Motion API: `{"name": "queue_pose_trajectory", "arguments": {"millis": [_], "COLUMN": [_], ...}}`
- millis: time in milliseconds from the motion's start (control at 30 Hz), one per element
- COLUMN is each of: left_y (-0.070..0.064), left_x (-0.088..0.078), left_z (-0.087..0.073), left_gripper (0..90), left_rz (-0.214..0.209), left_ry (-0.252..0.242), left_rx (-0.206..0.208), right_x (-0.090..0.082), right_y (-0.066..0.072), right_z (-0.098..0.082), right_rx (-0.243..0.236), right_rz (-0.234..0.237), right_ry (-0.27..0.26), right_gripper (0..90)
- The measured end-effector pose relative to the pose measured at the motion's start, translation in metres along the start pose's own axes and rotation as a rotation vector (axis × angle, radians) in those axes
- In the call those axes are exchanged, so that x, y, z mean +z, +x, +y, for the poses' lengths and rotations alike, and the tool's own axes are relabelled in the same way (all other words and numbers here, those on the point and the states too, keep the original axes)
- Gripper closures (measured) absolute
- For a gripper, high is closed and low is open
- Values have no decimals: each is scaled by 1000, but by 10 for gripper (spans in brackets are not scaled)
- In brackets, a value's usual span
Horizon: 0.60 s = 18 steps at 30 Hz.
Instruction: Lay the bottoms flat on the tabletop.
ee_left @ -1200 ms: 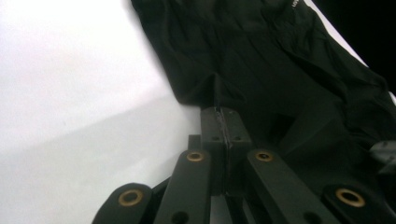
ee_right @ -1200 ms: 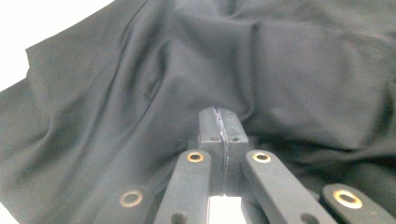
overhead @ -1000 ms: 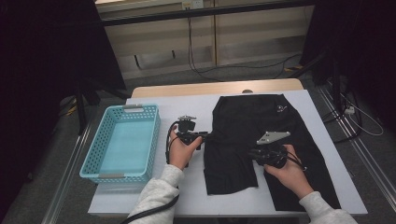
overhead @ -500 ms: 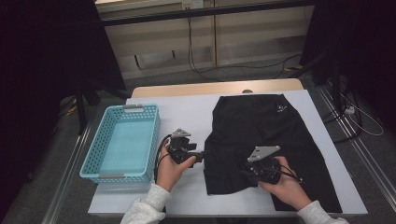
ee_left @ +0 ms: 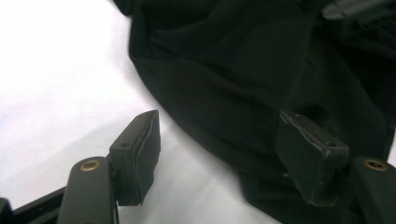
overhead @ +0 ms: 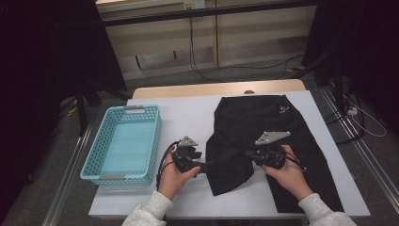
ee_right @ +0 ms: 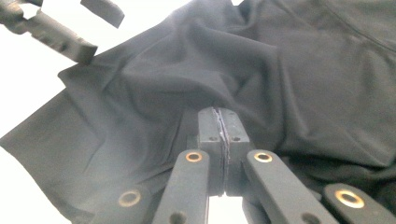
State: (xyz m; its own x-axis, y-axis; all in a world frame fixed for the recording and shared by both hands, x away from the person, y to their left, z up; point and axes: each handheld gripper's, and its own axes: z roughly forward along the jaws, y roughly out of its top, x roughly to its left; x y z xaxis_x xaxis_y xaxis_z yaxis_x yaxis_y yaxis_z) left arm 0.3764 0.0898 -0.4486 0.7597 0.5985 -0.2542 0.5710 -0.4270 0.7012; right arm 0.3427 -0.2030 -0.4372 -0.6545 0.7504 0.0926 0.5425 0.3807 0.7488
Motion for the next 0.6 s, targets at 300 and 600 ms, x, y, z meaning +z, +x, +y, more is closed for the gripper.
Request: {"name": "queue_pose_trajectory", "arguments": {"millis": [300,600], "left_y": [-11,-33], "left_x": [5,9], "left_z": [-6,-8], "left_gripper": [393,679], "left_rz": [17,44], "left_ry": [45,73], "left_rx": [46,77], "right_x": [-2,-10], "right_y": [-1,-3], "right_z": [-3,-7], "right_rx": [-19,-20], "right_rz": [-29,-33], "right_ry": [-2,-10], "right_gripper": [894,894]}}
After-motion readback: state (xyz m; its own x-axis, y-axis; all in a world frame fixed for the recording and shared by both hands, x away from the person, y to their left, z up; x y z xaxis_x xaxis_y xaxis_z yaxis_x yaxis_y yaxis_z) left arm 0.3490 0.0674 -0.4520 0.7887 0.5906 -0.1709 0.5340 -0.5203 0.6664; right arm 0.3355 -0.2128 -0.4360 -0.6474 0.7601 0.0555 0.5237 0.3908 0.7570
